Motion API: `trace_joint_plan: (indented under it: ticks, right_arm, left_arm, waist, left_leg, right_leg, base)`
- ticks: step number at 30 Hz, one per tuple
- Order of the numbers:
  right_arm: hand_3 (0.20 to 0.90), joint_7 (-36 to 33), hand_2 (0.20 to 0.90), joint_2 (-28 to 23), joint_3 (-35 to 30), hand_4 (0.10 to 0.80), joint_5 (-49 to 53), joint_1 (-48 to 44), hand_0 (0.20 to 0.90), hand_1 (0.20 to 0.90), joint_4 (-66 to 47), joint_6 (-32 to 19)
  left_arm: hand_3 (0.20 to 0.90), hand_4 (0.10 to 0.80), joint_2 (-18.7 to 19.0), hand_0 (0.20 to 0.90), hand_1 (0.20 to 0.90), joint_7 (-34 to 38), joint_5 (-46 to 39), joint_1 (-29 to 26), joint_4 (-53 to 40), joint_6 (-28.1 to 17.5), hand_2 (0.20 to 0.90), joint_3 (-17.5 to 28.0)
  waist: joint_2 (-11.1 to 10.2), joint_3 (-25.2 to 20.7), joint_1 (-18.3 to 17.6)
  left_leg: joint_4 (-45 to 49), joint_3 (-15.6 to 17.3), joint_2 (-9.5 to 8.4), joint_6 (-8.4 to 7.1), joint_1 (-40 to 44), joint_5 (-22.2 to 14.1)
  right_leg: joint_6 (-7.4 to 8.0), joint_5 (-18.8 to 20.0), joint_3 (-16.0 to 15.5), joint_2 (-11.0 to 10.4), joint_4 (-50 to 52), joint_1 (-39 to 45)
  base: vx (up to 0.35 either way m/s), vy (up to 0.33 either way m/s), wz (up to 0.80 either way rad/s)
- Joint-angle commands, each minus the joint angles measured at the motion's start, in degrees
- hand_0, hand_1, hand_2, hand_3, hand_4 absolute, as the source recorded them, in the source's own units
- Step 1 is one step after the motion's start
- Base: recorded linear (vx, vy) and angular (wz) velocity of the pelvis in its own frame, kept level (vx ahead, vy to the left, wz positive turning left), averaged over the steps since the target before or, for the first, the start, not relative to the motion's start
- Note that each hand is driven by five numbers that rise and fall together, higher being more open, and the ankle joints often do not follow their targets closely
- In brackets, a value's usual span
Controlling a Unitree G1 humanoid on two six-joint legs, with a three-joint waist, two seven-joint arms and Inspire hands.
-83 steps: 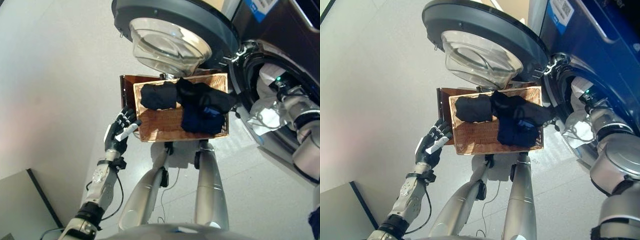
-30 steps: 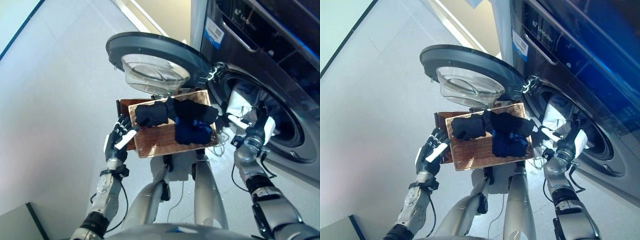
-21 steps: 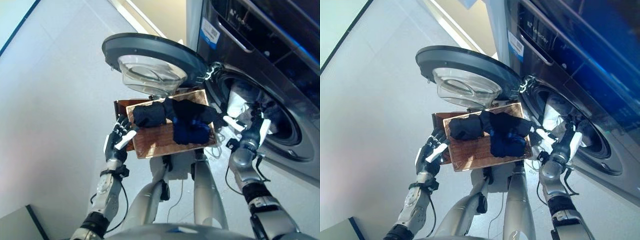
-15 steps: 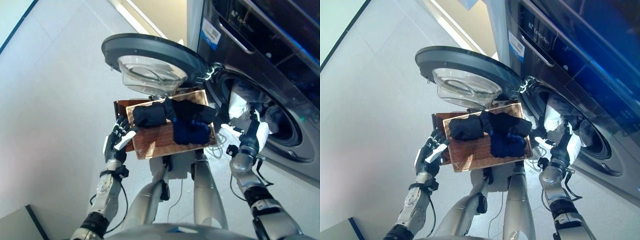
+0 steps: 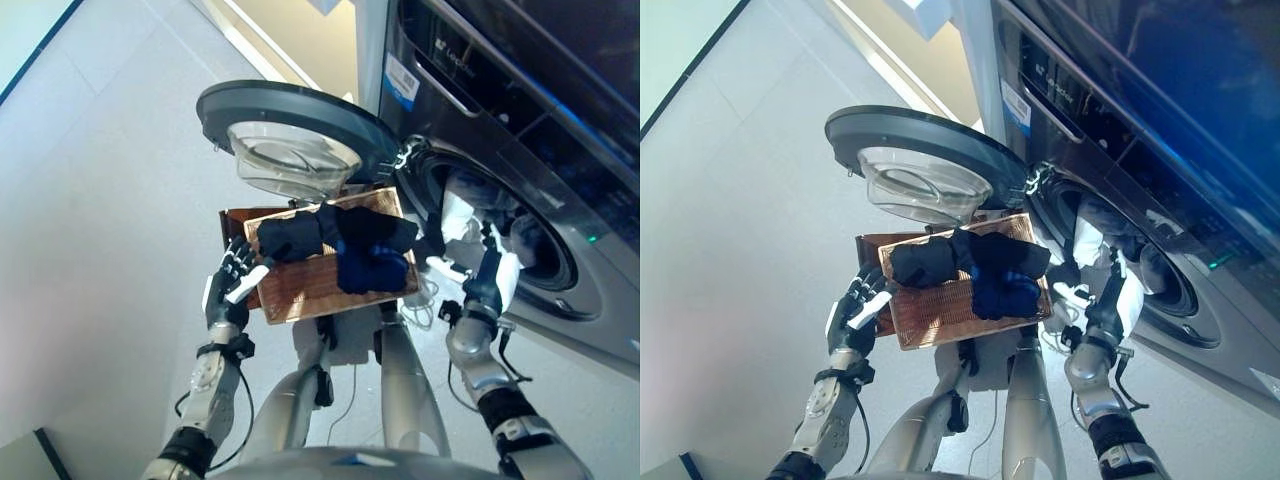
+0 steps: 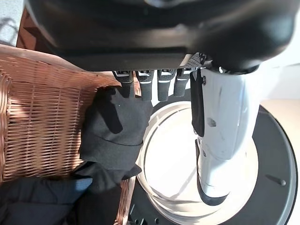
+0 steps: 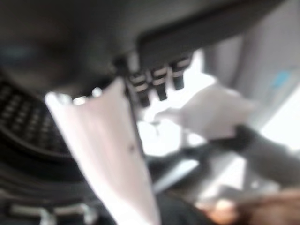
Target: Pick up the clothes and place them into the washing machine
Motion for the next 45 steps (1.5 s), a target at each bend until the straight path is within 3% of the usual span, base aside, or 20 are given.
trace_joint_plan:
  ticks: [1,7,20,29,45]
  right_arm:
    - [0.9,-2.9,0.9,-1.7,1.2,0.8,-3.0,-0.1,0.9,0.9,-0.5,-1.8]
    - [0.9,-6.5,0.9,-1.4,1.7,0.8,-3.8,-3.7,0.9,0.9,6.7,0.8]
    - [0.9,-7.4,0.9,-3.0,0.3,0.8,1.0,-11.1,0.9,0.9,14.8,1.0]
    - [0.9,-4.6,0.9,-8.0,-0.9,0.8,10.2,-22.6,0.9,0.9,32.7,1.2]
    - [0.9,-2.5,0.9,-14.9,1.6,0.8,10.6,-31.8,0.9,0.9,36.1,3.2]
  left_arm:
    - [0.9,0.8,1.1,0.9,0.9,1.0,0.2,-1.1,-1.3,-6.6,0.9,1.4]
    - [0.9,0.8,1.0,0.9,0.9,1.4,0.6,-1.1,-0.9,-6.3,0.9,1.0]
    - [0.9,0.8,1.2,0.9,0.9,0.3,0.1,-0.6,-0.9,-5.7,0.9,0.9]
    - [0.9,0.8,1.7,0.9,0.9,-2.7,-0.6,0.5,-2.9,-4.4,0.9,0.8]
    - [0.9,0.8,3.2,0.9,0.9,-3.5,-0.8,0.4,-7.1,-4.1,0.9,1.3]
  waist:
    - [0.2,-0.5,0.7]
    - [1.3,0.0,1.3]
    - [1.9,-0.5,2.5]
    - [3.4,-1.5,5.0]
    - [4.3,-0.1,6.8]
  left_leg:
    - [-0.5,-1.1,-0.92,-6.33,-0.4,-2.1]
    - [-0.5,-1.0,-1.01,-6.41,-1.0,-1.9]
    - [-0.5,-1.3,-1.26,-6.44,-1.3,-1.9]
    - [-0.5,-1.9,-1.72,-6.49,-1.6,-1.9]
    - [-0.5,-2.1,-1.7,-6.6,-3.5,-1.3]
  right_leg:
    - [0.48,2.9,-3.2,0.2,-6.6,4.2]
    - [0.36,3.2,-3.0,0.3,-6.8,3.7]
    - [0.25,3.3,-3.0,0.1,-6.6,3.0]
    - [-0.04,2.8,-3.0,-0.1,-6.1,2.7]
    - [-0.47,2.3,-3.0,0.0,-4.9,0.1]
  base:
    - [0.0,0.0,0.0]
    - [0.0,0.0,0.0]
    - [0.002,-0.005,0.02]
    - [0.006,-0.004,0.07]
    - [0.003,-0.009,0.02]
